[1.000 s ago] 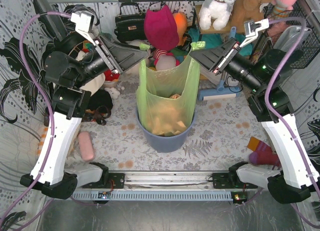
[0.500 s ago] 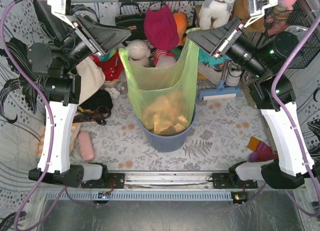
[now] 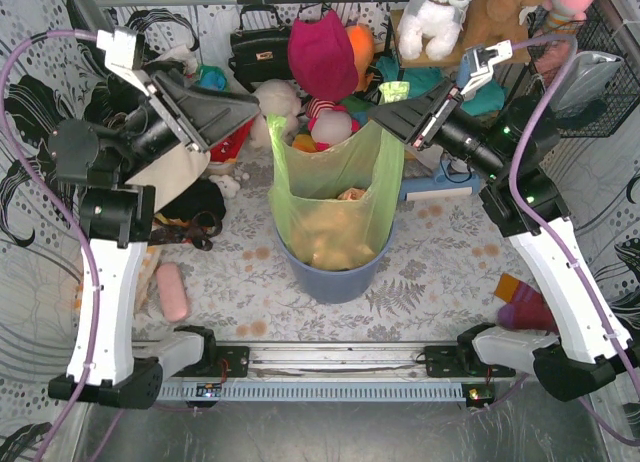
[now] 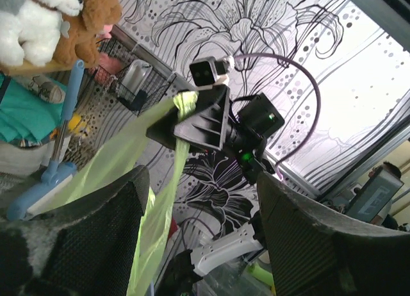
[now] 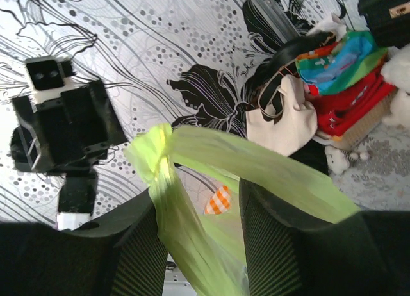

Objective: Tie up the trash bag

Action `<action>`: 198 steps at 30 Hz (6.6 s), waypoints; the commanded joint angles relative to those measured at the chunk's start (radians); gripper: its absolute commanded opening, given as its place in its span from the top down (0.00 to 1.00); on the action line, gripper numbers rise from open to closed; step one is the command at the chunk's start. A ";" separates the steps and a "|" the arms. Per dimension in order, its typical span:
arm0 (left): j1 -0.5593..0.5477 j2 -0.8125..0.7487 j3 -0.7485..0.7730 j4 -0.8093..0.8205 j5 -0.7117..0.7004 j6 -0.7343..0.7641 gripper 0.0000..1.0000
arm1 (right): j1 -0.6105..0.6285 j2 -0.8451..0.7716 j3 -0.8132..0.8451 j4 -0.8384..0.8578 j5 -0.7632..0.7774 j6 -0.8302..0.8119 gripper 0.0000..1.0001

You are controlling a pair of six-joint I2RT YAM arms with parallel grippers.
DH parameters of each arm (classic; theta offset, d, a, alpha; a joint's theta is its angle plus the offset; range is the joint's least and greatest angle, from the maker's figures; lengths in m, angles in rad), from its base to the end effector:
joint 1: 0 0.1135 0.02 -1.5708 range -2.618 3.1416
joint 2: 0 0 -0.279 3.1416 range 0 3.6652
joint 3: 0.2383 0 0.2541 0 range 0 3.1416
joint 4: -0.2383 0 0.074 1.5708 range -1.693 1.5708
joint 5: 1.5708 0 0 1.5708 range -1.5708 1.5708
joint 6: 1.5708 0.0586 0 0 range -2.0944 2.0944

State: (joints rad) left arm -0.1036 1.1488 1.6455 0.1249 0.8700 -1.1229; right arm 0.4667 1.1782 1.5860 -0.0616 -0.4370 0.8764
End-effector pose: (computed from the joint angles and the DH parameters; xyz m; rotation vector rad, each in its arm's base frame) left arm 0.1795 -0.0637 0.6035 0.2961 1.2898 -1.4724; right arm 0.1993 0.1282 0.5674 -0.1410 1.3870 1.4087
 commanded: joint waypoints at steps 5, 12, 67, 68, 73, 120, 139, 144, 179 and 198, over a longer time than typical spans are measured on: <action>0.003 -0.166 -0.187 -0.132 0.050 0.127 0.21 | 0.004 -0.028 -0.023 0.059 0.018 0.017 0.55; -0.016 -0.209 -0.307 -0.104 0.084 0.122 0.21 | 0.003 -0.011 -0.003 0.061 0.009 0.020 0.55; -0.039 0.034 0.175 -0.337 0.067 0.372 0.19 | 0.004 -0.024 0.165 -0.163 0.063 -0.191 0.35; -0.039 0.029 0.173 -0.337 0.067 0.374 0.19 | 0.004 -0.029 0.182 -0.203 0.078 -0.213 0.34; -0.031 -0.003 0.187 -0.292 0.049 0.325 0.19 | 0.003 -0.047 0.256 -0.354 0.167 -0.304 0.34; -0.809 -0.019 -0.283 0.284 -0.697 0.892 0.22 | 0.004 0.072 0.348 -0.325 0.164 -0.465 0.84; -0.809 0.150 -0.300 0.550 -0.697 1.082 0.18 | 0.004 0.064 0.343 -0.222 0.060 -0.370 1.00; -0.807 0.191 -0.293 0.603 -0.765 1.114 0.17 | 0.003 0.045 0.305 -0.193 0.025 -0.348 1.00; -0.747 0.232 -0.186 0.446 -0.735 1.054 0.38 | 0.003 0.015 0.267 -0.170 -0.009 -0.356 1.00; -0.722 0.283 -0.138 0.440 -0.644 0.996 0.51 | 0.004 0.021 0.273 -0.175 -0.022 -0.353 1.00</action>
State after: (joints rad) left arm -0.8333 1.4281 1.4654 0.5358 0.2070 -0.1120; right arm 0.4671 1.2068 1.8450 -0.2970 -0.4351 0.5117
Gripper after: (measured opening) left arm 0.514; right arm 0.002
